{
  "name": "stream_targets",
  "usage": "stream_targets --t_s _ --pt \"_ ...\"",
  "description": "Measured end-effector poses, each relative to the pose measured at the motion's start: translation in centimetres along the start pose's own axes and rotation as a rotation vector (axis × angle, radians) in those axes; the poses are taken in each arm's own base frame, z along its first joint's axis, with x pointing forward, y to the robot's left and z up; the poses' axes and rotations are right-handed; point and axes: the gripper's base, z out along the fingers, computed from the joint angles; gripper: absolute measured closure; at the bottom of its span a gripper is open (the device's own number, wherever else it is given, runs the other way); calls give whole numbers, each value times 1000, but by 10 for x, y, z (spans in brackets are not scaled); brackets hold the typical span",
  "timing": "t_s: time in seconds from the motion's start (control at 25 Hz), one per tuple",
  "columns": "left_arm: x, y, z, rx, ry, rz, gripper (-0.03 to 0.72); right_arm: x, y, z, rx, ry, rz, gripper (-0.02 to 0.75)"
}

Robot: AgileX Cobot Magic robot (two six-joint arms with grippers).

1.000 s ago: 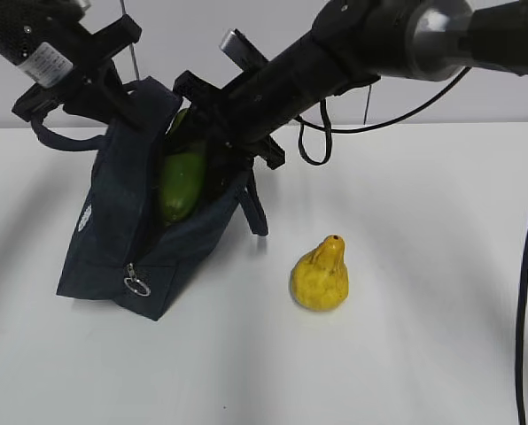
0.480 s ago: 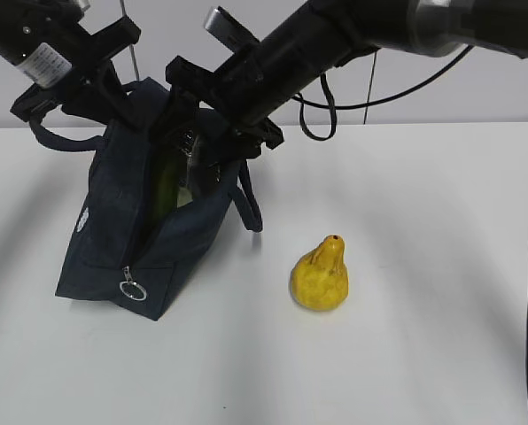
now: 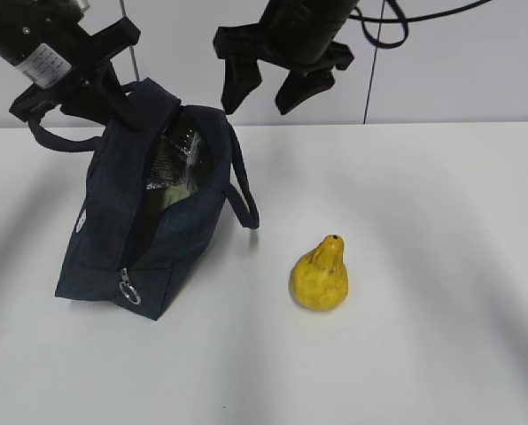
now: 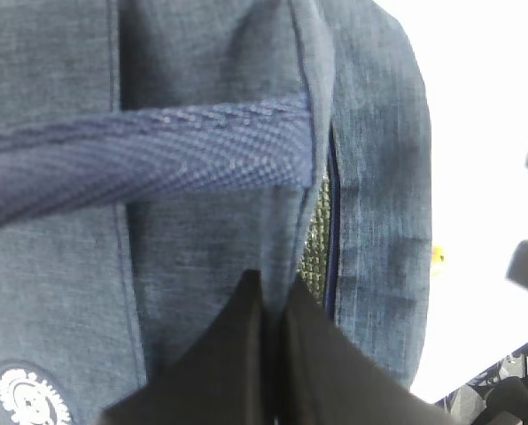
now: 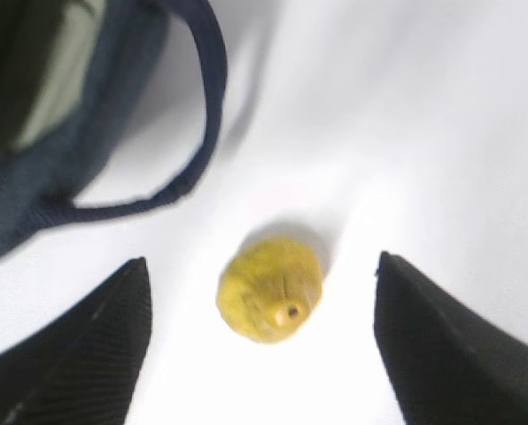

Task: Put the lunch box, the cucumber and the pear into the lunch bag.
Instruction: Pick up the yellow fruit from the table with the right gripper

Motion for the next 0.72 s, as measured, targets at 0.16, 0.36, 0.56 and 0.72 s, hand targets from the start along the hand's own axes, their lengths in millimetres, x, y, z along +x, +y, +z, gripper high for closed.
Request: stream_targets --t_s 0.16,0.36,0.56,0.72 --pt "0 0 0 0 0 0 686 17 -4 -27 118 21 -30 161" --pt "0 0 0 0 0 0 686 67 -11 -35 203 167 -72 161" --pt "0 0 0 0 0 0 686 120 -21 -20 194 333 -48 161" --pt "0 0 0 0 0 0 686 137 -25 -1 87 309 -2 161"
